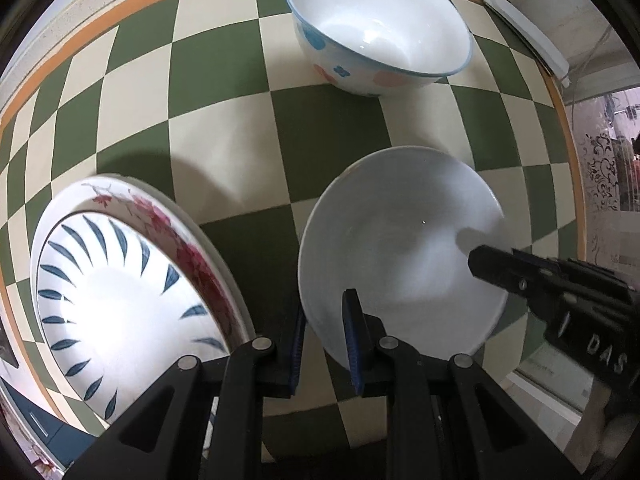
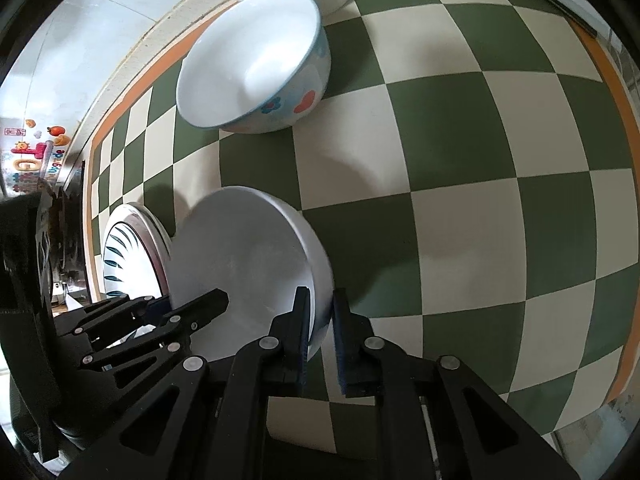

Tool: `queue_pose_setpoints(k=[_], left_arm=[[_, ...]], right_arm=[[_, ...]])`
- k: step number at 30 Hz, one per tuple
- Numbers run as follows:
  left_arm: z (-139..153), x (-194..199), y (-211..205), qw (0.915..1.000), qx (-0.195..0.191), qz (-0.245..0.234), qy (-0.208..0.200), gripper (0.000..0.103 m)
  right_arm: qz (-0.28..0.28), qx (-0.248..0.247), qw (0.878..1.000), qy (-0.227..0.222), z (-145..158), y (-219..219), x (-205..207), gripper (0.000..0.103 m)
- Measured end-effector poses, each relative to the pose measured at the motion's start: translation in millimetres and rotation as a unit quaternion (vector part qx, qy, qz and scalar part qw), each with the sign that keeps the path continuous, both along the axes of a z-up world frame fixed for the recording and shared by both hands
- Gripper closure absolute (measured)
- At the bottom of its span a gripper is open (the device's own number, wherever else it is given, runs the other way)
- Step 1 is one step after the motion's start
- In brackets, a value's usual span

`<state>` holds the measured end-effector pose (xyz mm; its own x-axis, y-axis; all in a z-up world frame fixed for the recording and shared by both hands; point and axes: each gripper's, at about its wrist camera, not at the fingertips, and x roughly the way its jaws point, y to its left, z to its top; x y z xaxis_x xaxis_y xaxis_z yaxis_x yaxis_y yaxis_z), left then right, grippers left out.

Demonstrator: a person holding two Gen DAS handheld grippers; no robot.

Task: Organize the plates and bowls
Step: 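Carry the white bowl with both tools into the patterned bowl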

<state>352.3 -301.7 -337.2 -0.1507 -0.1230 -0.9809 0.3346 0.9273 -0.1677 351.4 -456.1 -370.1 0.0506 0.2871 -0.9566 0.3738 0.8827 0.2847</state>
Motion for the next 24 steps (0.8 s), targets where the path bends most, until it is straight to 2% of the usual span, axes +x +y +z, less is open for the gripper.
queue_pose_setpoints(k=[4,6,8,10,11,13,19,22,24], left_arm=[[24.1,1.2,7.4,0.9999,-0.016,0.002,-0.002,0.086],[45.5,8.6,11.9,0.9994,-0.024,0.008,-0.023,0.086],[61.3,19.7,16.1,0.9984,-0.032,0.014,-0.044,0.081],[75.4,42.0,20.1,0.9964,-0.039,0.03,-0.068,0.068],[77.2,53.5,22.4,0.9955,-0.043,0.039,-0.076,0.066],[73.9,78.3,23.6,0.9937,-0.045,0.065,-0.079,0.064],[41.7,130.6,13.7,0.9923,-0.052,0.104,-0.042,0.064],[23.9,141.2,6.2,0.9921,-0.058,0.11,-0.016,0.064],[13.8,145.2,-0.5,0.9931,-0.048,0.106,-0.008,0.064]], right_arm=[[-0.013,0.013,1.0,-0.003,7.6,-7.2,-2.0,0.088],[-0.023,0.024,0.999,-0.018,21.0,-15.9,-1.5,0.088],[-0.037,0.031,0.998,-0.036,35.3,-27.1,2.7,0.085],[-0.049,0.035,0.997,-0.057,49.1,-37.8,12.5,0.075],[-0.054,0.036,0.996,-0.067,54.1,-42.7,19.1,0.065],[-0.06,0.034,0.995,-0.079,59.1,-51.0,35.2,0.057],[-0.082,0.042,0.993,-0.079,41.1,-66.9,81.9,0.057],[-0.092,0.049,0.992,-0.076,28.5,-70.5,93.8,0.057],[-0.098,0.055,0.991,-0.072,20.2,-72.8,102.3,0.057]])
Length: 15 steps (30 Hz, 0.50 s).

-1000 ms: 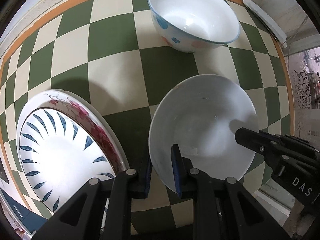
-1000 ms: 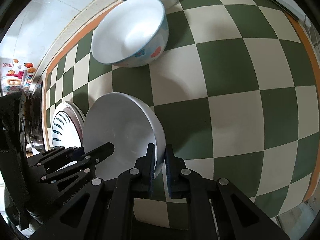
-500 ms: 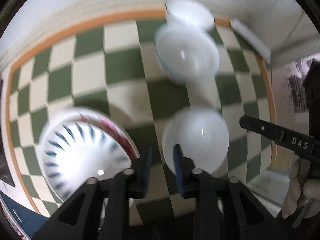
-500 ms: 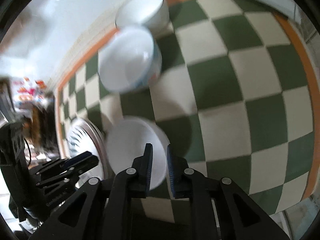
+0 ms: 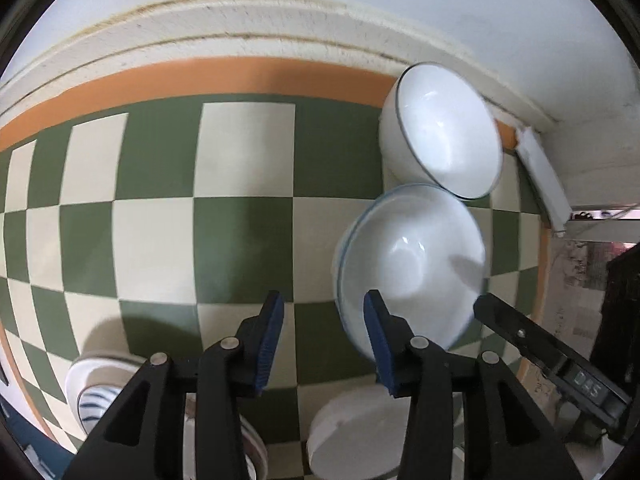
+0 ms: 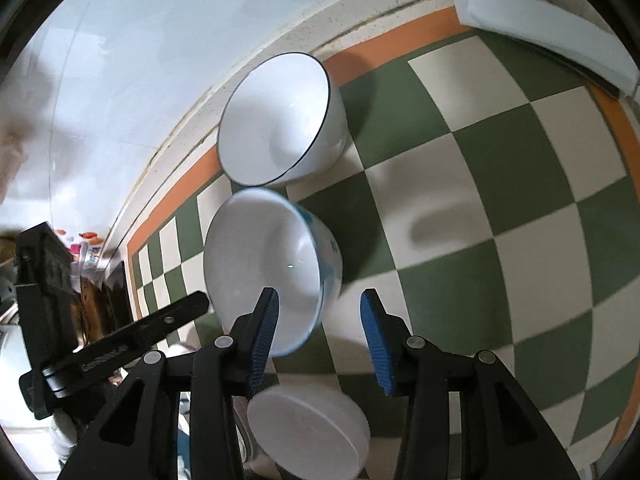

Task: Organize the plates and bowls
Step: 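Carry the white bowl with both tools into the patterned bowl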

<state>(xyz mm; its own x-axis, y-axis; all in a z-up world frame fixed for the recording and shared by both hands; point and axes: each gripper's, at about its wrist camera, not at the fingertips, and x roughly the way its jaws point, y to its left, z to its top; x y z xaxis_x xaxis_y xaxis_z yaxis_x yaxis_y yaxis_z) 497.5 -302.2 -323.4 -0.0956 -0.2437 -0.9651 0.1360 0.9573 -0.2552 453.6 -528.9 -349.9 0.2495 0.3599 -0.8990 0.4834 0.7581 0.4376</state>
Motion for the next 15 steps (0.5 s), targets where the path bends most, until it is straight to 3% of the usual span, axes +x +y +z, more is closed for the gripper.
queue_pose_setpoints(k=[3,5,6,7,9,15], left_arm=[[-13.9,3.5,-10.6,0.9999,0.008,-0.013,0.008,0.064],[-19.8,5.4,-16.0,0.9998,0.011,-0.019,0.002,0.078],[-21.6,5.5,-18.5,0.9997,0.009,-0.023,0.0,0.089],[-23.4,5.4,-21.0,0.9996,0.004,-0.028,0.0,0.092],[-24.4,5.5,-24.4,0.9994,0.01,-0.032,-0.005,0.093],[-15.1,0.1,-30.9,0.9982,0.025,-0.046,-0.029,0.093]], right_arm=[[-0.004,0.003,1.0,0.007,-11.0,-1.2,10.1,0.058],[0.0,-0.001,1.0,0.01,-15.3,-1.0,14.0,0.062],[0.002,-0.003,1.0,0.014,-18.1,-0.3,16.7,0.068],[0.005,-0.003,1.0,0.016,-20.9,0.1,18.8,0.071],[0.01,-0.006,1.0,0.022,-26.6,2.5,22.5,0.091],[0.029,-0.042,0.999,0.012,-23.6,15.2,24.0,0.092]])
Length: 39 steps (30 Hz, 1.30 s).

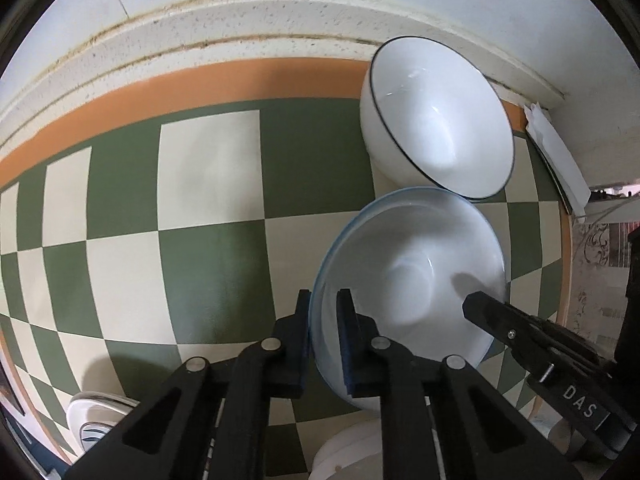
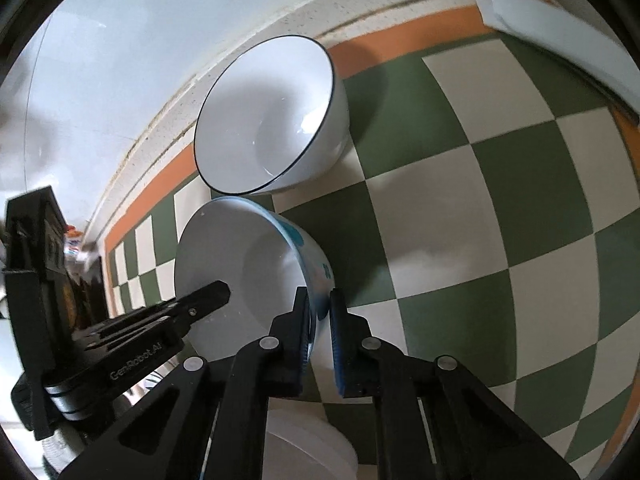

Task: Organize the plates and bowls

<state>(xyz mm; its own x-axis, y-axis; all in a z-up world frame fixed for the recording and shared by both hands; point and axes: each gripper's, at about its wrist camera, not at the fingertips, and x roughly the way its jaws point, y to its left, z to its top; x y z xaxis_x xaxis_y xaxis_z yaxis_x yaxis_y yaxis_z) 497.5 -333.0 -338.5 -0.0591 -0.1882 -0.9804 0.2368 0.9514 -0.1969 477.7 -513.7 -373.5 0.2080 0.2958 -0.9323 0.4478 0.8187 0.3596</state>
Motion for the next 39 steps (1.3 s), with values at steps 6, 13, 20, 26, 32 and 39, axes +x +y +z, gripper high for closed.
queue_pose_setpoints(k=[6,13,20,26,32,39], left_arm=[[24.2,-12.6,-2.2,0.9997,-0.007,-0.007,-0.022,0.093],[71.6,-42.3,7.1,0.9983,-0.024,-0.021,-0.049,0.093],[106.6,-81.5,23.5,0.9964,-0.047,-0.04,-0.059,0.093],[99.2,-115.6,33.6,0.9972,-0.044,-0.048,-0.038,0.093],[76.8,-133.2,37.5,0.9982,-0.027,-0.05,-0.019,0.093],[56.1,-141.2,33.0,0.9982,-0.008,-0.058,-0.011,0.093]], right_arm=[[0.007,-0.004,1.0,-0.01,17.4,8.4,-8.2,0.092],[0.021,-0.015,0.999,-0.039,68.7,23.9,-39.1,0.092],[0.034,-0.027,0.997,-0.059,111.4,39.5,-85.5,0.092],[0.035,-0.015,0.998,-0.052,115.6,45.7,-126.5,0.092],[0.039,-0.005,0.999,-0.027,91.2,56.7,-147.7,0.092],[0.041,-0.01,0.999,-0.009,69.0,58.7,-155.5,0.092]])
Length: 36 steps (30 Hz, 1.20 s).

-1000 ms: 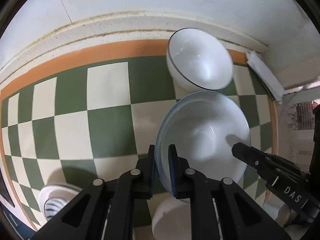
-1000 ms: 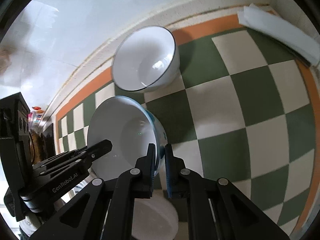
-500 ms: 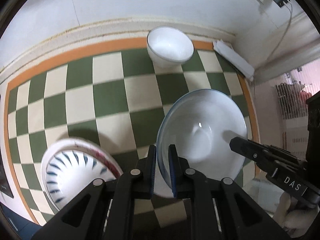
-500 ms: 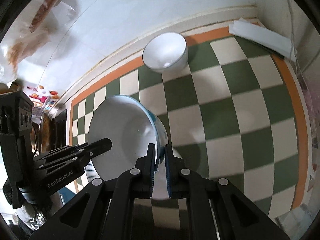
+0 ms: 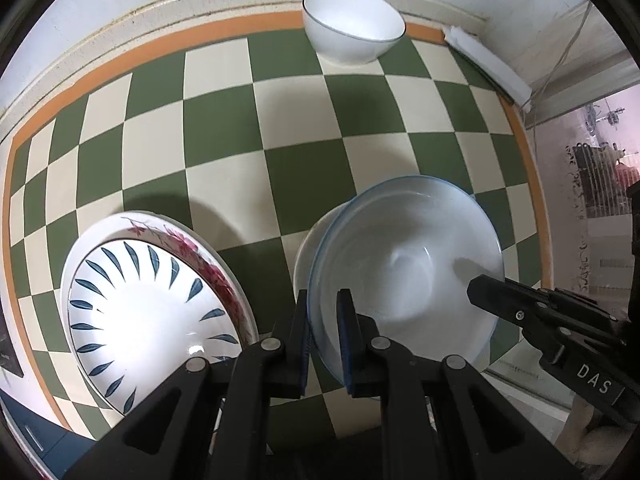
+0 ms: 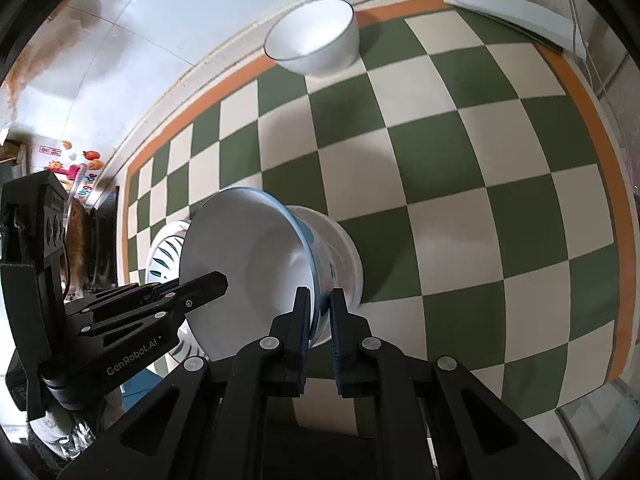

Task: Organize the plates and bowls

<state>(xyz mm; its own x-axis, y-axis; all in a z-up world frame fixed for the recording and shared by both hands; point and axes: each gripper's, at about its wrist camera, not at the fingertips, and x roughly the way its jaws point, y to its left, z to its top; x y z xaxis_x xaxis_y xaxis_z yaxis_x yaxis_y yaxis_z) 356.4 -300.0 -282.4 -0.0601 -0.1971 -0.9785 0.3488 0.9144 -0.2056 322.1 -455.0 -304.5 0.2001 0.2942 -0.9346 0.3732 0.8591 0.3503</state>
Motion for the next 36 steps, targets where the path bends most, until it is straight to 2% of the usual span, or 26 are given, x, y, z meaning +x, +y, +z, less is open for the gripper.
queue_pose_setpoints(k=[11,27,32,36], left_arm=[[-19.5,0.9,-4.7,0.9995,0.03,-0.007,-0.003,0.093],[-25.7,1.1,-13.9,0.9978,0.058,-0.025,-0.018,0.093],[-27.0,1.9,-14.1,0.998,0.058,-0.023,-0.013,0.092],[-28.4,1.6,-11.0,0.998,0.059,-0.021,0.008,0.092]], right_arm=[[-0.005,0.009,1.0,0.019,-24.0,-1.1,1.7,0.092],[-0.012,0.018,0.999,0.043,-38.5,-3.6,9.5,0.092],[-0.011,0.02,0.999,0.046,-39.9,-3.0,11.2,0.09],[-0.013,0.027,0.998,0.053,-40.6,-3.1,12.0,0.09]])
